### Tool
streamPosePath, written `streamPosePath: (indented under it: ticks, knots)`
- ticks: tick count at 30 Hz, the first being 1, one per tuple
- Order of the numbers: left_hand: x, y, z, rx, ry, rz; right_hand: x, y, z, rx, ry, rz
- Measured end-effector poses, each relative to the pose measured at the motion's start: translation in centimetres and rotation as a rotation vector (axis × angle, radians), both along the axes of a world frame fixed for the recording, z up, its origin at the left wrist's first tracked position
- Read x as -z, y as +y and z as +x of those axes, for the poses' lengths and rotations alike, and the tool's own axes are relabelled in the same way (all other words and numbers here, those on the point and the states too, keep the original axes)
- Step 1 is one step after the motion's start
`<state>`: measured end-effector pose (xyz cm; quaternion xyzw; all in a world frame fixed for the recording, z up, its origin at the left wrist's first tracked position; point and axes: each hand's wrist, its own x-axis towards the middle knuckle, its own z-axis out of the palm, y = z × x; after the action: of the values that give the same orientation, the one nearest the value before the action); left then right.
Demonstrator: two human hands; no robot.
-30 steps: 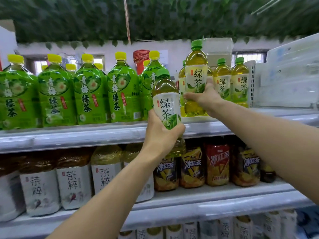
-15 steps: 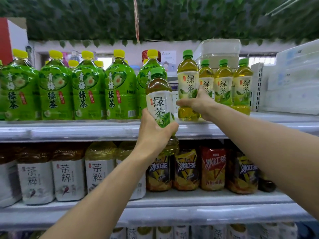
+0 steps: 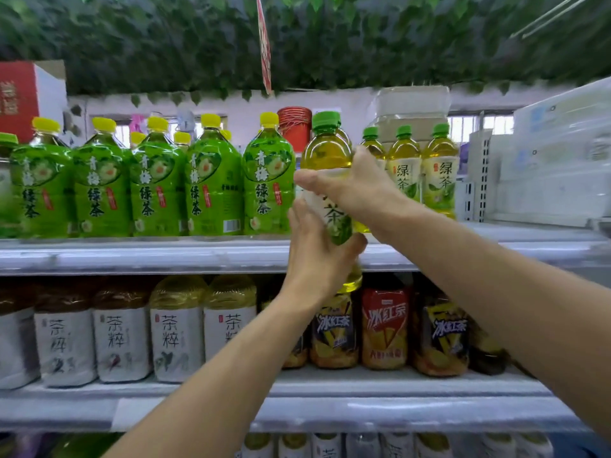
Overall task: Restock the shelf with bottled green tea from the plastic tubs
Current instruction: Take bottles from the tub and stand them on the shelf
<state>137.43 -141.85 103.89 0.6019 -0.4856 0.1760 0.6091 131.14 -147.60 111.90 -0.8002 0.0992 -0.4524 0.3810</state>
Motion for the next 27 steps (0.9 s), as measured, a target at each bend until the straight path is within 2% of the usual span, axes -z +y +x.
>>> streamPosePath:
  ticks: [4, 7, 10, 14, 19, 23, 27]
  knots:
    - [-1.6, -1.3, -0.3, 0.049, -0.087, 0.049, -2.3, -1.7, -3.3, 0.057, -0.121, 0.045]
    - [-3.0, -2.2, 1.1, -0.017, -0.046, 0.044, -4.2, -3.9, -4.7, 0.066, -0.261, 0.119]
    - [-4.1, -3.7, 2.2, -0.125, -0.056, 0.123, -5.3, -5.9, -4.8, 0.094, -0.288, 0.089]
    - [-3.8, -5.0, 3.6, -0.154, -0.001, 0.29, -5.2, -7.4, -3.4, 0.102, -0.284, 0.051]
    - [-2.8, -5.7, 4.0, -0.354, -0.095, 0.436, -4.2, -9.7, -1.2, 0.065, -0.173, 0.108]
    - [-2.8, -6.2, 3.9, -0.424, -0.107, 0.464, -3.4, -10.8, -0.3, 0.054, -0.126, 0.184]
    - [-2.8, -6.3, 4.2, -0.441, -0.116, 0.484, -2.3, -11.8, 0.1, 0.067, -0.033, 0.172]
